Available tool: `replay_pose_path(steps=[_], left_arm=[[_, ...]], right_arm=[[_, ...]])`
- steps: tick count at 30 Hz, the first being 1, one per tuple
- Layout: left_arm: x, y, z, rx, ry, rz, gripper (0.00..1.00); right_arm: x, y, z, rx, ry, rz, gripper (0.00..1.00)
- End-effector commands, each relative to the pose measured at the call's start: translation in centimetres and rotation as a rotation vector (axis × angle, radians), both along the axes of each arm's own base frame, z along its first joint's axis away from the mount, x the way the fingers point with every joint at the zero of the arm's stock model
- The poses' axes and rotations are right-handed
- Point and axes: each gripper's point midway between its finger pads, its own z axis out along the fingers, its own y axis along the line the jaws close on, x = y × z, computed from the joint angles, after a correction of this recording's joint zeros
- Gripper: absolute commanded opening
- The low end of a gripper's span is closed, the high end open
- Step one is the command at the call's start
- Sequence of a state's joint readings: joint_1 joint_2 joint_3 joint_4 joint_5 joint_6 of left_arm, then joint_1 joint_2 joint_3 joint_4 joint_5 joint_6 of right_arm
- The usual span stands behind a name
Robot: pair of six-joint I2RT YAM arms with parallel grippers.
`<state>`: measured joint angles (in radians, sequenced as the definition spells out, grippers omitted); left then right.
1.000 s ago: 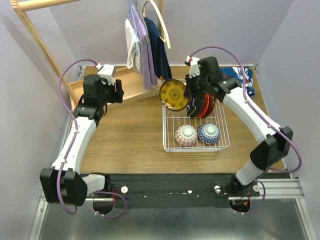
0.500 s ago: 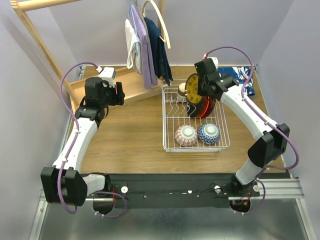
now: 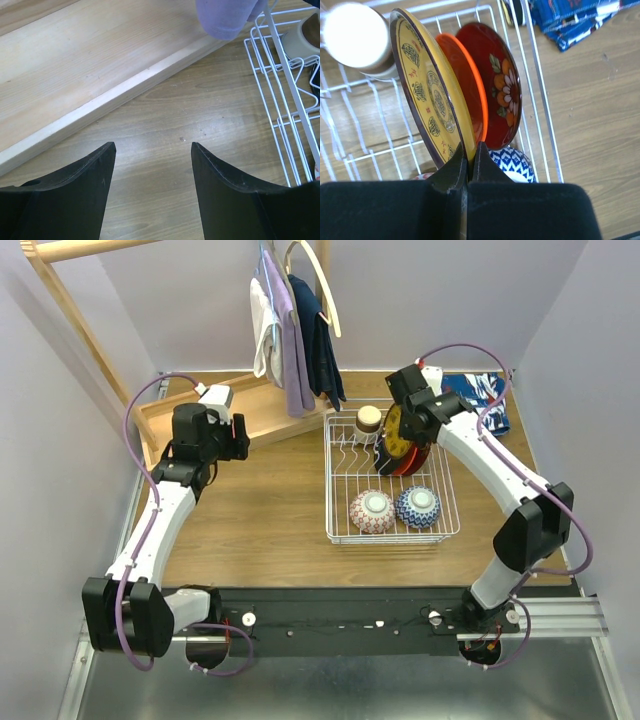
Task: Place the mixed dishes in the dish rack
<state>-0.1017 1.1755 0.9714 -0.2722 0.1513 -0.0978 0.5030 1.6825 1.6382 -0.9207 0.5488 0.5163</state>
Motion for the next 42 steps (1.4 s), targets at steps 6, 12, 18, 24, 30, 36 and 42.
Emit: replay_pose_path(steps=[6, 12, 18, 24, 30, 36, 42], left_arm=[[-0.8, 0.7, 0.6, -0.006, -0.026, 0.02, 0.7], [-1.7, 1.4, 0.2, -0.018, -0.019, 0.039, 0.71], [-1.5, 1.7, -0.4, -0.045, 0.0, 0.077, 0.83], [-0.2, 0.5, -0.3, -0.102, 0.011, 0.047, 0.99], [0.8, -0.4, -1.5, -0.099, 0.034, 0.027, 0.99], [0.9, -1.5, -3.9, -0.032, 0.069, -0.024, 0.99], [1.3, -2.3, -5.5, 0.038, 0.089, -0.068, 0.99]], right_arm=[[-0.6, 0.8, -5.9, -0.003, 0.145, -0.039, 0.01], [-0.5, 3.3, -5.6, 0.086, 0.175, 0.075, 0.56], [-0.8, 2.1, -1.3, 0.071, 0.06, 0.105, 0.83], [0.3, -0.9, 2.5, 0.094, -0.101, 0.084, 0.97], [-0.3, -6.9, 1.2, 0.117, -0.145, -0.011, 1.0], [-2.8, -11.8, 0.6, 0.023, -0.162, -0.094, 1.0], [-6.2, -14.7, 0.1, -0.091, -0.193, -0.13, 1.0]])
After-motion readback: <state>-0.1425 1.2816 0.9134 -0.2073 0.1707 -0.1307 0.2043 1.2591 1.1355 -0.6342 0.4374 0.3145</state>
